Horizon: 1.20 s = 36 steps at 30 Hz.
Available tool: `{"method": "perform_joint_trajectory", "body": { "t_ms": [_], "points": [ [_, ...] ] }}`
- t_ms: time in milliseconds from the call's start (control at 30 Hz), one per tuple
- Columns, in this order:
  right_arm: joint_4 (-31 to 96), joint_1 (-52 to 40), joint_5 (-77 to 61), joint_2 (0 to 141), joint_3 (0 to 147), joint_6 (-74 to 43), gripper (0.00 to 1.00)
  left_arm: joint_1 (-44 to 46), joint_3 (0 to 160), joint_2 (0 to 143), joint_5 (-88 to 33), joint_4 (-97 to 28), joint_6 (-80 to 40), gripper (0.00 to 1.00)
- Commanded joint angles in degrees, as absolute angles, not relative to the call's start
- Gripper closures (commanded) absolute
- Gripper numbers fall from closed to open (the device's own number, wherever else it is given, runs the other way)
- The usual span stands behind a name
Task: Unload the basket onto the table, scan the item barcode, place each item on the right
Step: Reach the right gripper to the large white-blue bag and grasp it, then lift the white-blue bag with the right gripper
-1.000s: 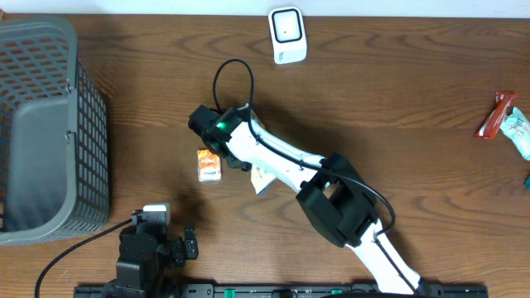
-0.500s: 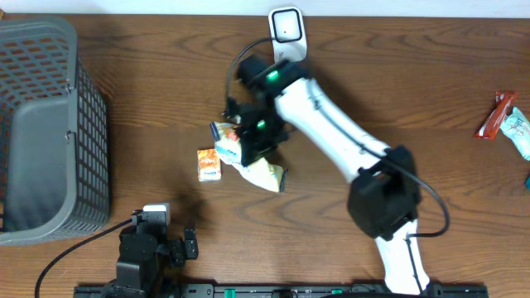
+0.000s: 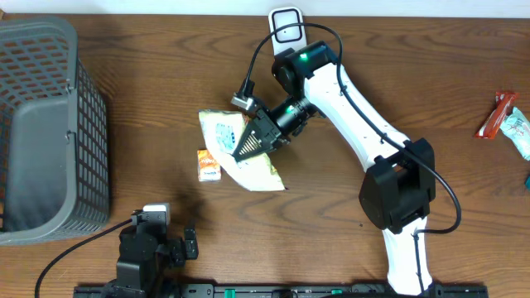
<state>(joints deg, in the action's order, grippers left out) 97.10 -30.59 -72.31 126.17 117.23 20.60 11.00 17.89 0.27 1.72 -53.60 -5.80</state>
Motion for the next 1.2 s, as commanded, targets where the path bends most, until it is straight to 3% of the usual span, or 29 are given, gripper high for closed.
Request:
{"method": "perform_joint_trajectory", "body": {
  "t_ms": [0,200,767,1000,1167],
  "points": [
    [97.3,-30.4,-81.9,125.7,117.3,18.6,0.99,11.2,18.0,0.2,2.2,-54.0,-5.9,0.00],
    [97.3,-30.3,-83.1,125.7,117.3,1.2,0.99,11.2,18.0,0.2,2.2,-54.0,-5.9,0.00],
    [87.4,-22.8,-73.9,126.1,112.5,2.0,0.99,11.2,18.0,0.2,2.2,-54.0,-5.9,0.00],
    [77.7,-20.5,-88.5,127.4,100.0,5.0,0.99,11.2,18.0,0.2,2.2,-54.0,-5.9,0.00],
    [62.2,-20.4,-89.5,127.5,93.5,-4.3,0.99,11.2,18.0,0.2,2.2,-54.0,-5.9,0.00]
  ]
}}
